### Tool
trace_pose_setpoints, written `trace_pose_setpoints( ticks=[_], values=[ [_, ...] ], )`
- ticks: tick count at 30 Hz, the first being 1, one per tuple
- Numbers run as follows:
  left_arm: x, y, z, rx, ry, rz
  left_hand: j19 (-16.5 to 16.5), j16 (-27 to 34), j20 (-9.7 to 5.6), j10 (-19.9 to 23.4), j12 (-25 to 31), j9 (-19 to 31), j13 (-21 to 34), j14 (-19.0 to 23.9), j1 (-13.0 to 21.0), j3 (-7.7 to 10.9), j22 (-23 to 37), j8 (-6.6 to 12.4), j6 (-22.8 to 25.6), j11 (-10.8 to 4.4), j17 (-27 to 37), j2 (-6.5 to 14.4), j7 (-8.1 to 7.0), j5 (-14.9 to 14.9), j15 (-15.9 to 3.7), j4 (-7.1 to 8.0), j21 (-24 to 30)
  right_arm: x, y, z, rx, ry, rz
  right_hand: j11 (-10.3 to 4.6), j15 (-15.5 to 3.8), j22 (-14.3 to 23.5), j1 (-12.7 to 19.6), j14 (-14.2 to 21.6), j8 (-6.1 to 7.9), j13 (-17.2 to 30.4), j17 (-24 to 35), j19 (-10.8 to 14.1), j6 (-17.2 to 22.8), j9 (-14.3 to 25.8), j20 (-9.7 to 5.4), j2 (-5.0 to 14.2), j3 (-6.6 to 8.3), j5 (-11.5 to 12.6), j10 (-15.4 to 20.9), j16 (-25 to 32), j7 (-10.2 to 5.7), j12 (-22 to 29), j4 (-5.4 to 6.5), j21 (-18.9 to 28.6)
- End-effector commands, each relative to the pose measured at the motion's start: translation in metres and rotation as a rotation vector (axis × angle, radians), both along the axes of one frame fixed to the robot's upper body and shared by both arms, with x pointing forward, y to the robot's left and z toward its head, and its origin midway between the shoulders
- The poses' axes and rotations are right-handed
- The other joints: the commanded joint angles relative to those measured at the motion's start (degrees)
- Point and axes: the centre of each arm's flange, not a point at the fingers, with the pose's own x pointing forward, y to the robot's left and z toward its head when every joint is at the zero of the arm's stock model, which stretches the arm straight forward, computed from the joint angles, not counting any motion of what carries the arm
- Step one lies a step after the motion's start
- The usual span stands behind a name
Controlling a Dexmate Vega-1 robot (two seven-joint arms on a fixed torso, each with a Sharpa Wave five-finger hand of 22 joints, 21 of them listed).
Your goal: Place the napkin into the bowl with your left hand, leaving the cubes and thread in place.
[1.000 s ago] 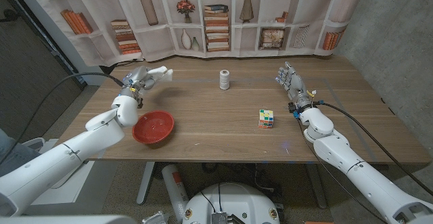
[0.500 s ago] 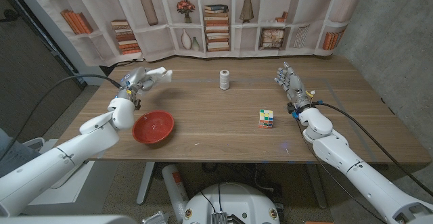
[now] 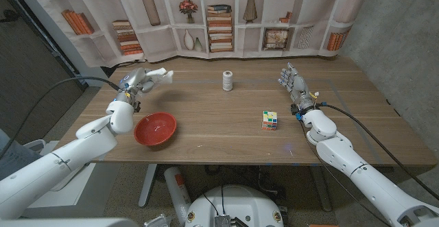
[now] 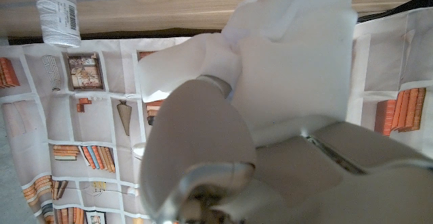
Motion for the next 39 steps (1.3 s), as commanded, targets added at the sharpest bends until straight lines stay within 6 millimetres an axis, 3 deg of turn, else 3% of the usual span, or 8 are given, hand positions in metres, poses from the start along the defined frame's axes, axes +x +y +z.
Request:
trace_pose_setpoints(
  ticks=[1,22,39],
  values=[
    [-0.012,0.003,-0.003,0.008,-0.041,-0.016,-0.4,0.3,-0.12,0.6,-0.2,0.1,0.2,0.9,-0.1,-0.24,0.0,0.43,0.4,-0.23,0.3,0.1,-0.25,0.0,-6.23,0.01,0.4,-0.002,-0.003,0.0,0.002,-0.007,-0.007,0.01,0.11,0.3,0.2,0.6,0.17,0.1,0.1,0.4,0.7,0.3,-0.39,0.41,-0.25,0.0,0.5,0.0,0.18,0.2,-0.15,-0.2],
    [-0.024,0.011,-0.014,0.001,-0.046,-0.058,-0.6,0.2,-0.15,1.0,-0.5,-0.1,0.7,1.3,-0.3,-0.51,-0.1,0.66,0.8,-0.44,0.9,0.1,-0.35,0.0,-6.38,0.0,1.3,-0.003,0.001,0.006,-0.011,-0.007,-0.011,0.13,0.02,0.3,0.2,0.6,0.14,0.1,0.1,0.5,0.7,0.3,-0.37,0.47,-0.37,0.0,0.4,0.0,0.16,0.2,-0.16,-0.3],
    [-0.031,-0.001,-0.018,0.058,-0.029,-0.079,-0.9,-0.1,-0.14,1.1,-0.8,-0.1,1.1,1.3,-0.7,-0.78,-0.2,0.76,0.7,-0.54,1.3,0.0,-0.35,-0.1,-6.5,0.09,1.9,-0.005,-0.001,0.005,0.013,-0.009,-0.012,0.06,0.1,0.3,0.2,0.7,0.13,0.1,0.1,0.6,0.6,0.3,-0.38,0.51,-0.47,0.0,0.5,0.0,0.17,0.2,-0.17,-0.4]
  ],
)
